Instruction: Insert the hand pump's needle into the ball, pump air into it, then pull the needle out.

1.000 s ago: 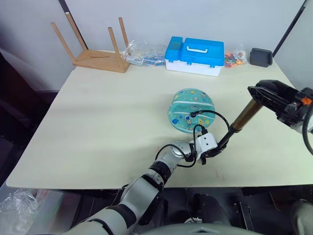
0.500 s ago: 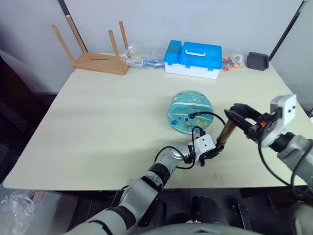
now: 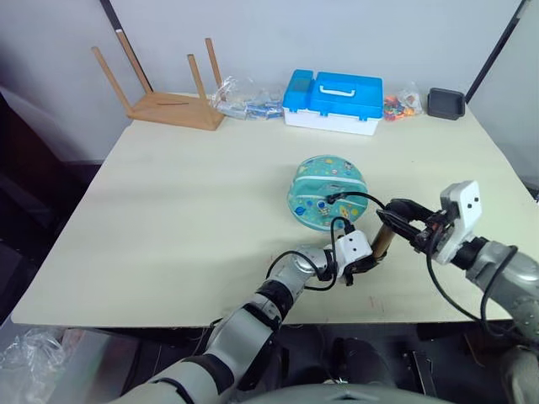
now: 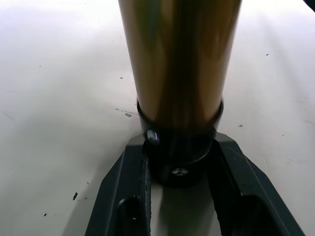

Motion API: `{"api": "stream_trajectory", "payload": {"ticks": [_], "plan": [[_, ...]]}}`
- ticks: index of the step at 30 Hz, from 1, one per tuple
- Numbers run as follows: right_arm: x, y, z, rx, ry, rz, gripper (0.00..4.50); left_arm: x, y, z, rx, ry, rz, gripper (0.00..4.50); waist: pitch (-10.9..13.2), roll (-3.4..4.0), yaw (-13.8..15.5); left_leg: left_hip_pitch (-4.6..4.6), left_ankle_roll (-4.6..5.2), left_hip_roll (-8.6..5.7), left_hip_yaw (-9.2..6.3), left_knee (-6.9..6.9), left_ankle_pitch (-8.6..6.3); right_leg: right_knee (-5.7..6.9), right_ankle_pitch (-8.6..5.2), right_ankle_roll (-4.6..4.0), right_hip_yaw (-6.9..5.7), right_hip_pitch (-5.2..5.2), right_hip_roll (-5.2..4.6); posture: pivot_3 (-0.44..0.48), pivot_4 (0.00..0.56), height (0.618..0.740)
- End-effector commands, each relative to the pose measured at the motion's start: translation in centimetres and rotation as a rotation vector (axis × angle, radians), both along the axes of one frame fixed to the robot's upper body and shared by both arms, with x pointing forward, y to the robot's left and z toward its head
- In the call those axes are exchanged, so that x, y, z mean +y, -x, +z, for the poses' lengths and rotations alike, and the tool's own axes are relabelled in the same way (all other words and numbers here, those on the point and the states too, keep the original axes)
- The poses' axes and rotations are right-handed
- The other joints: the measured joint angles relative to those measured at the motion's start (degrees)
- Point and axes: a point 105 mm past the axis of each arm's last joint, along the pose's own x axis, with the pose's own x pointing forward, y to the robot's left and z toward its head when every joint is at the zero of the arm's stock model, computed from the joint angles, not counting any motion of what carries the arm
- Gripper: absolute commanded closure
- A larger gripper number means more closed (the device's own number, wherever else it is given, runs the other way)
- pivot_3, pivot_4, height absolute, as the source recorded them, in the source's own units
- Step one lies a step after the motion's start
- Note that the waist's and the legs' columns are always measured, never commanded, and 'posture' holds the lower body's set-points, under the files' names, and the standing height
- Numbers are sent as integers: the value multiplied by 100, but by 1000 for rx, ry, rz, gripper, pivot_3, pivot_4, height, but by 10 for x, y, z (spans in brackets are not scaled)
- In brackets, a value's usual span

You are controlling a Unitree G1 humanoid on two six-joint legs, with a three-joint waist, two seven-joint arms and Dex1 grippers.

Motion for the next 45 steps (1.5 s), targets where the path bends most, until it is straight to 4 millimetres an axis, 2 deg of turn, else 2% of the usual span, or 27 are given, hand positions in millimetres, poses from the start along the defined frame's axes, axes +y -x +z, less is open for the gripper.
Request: {"api": "stream_trajectory", "payload": {"ticks": [1,7,10,12,18,22,24,28,31,34,35,38,45], "plan": [[-15,8,85,-255,8,-40,2686,14,13,-32,96,-104,0,3423,17,8,3,-9,0,-2,-2,1,0,1,1,-1,0,-7,0,0,150,740],[-20,22,144,-330,-28,-23,2686,14,14,-32,97,-103,-8,3423,28,11,10,-64,0,-10,-3,6,1,-2,21,-23,0,-53,-7,0,150,740],[-21,24,159,-336,-43,-23,2686,13,15,-32,97,-102,-12,3423,32,5,14,-67,1,-10,-3,6,1,-7,20,-23,-2,-53,-11,0,150,740],[-22,24,160,-315,-35,-24,2687,12,15,-32,97,-101,-13,3423,34,3,15,-67,1,-10,-2,5,1,-7,20,-23,-2,-53,-14,0,150,740],[-15,10,100,-141,23,3,2687,11,17,-32,98,-100,-17,3423,24,-13,17,-63,2,-11,-2,5,0,-6,20,-22,-4,-48,-14,0,150,740],[-8,1,43,-32,21,11,2687,12,17,-33,100,-100,-17,3424,-13,-58,5,-53,2,-7,-4,7,0,-2,19,-21,-5,-40,-7,0,150,740],[-5,0,16,10,36,19,2687,12,17,-33,100,-99,-15,3424,-24,-53,0,-47,1,-5,-5,7,0,2,18,-21,-4,-37,-2,0,150,740],[0,0,-16,46,27,43,2687,13,17,-33,97,-99,-15,3425,-56,-69,-5,-33,1,-3,-9,5,0,3,17,-22,-4,-28,5,0,150,740],[0,-1,-49,99,57,48,2687,13,18,-33,95,-101,-19,3426,-59,-70,-16,-9,1,-3,-3,1,0,3,6,-4,1,-12,4,0,150,740],[-1,-2,-59,101,53,45,2687,12,17,-33,93,-100,-17,3426,-62,-67,-15,30,0,4,-2,-5,-1,2,-2,-2,0,17,6,0,150,740],[-2,-2,-57,87,64,46,2687,12,17,-33,92,-101,-17,3426,-62,-66,-14,31,0,6,-2,-5,-1,2,-2,-2,0,18,7,0,150,740],[-6,-6,-31,11,46,31,2687,13,17,-33,93,-103,-17,3426,-58,-57,-9,30,0,7,-3,-5,-1,3,-2,-1,0,17,9,0,150,740],[-12,0,65,-216,-15,41,2687,13,17,-33,95,-106,-22,3426,-13,0,4,0,0,-7,1,-2,-1,1,5,-6,4,-2,-5,0,150,740]]}}
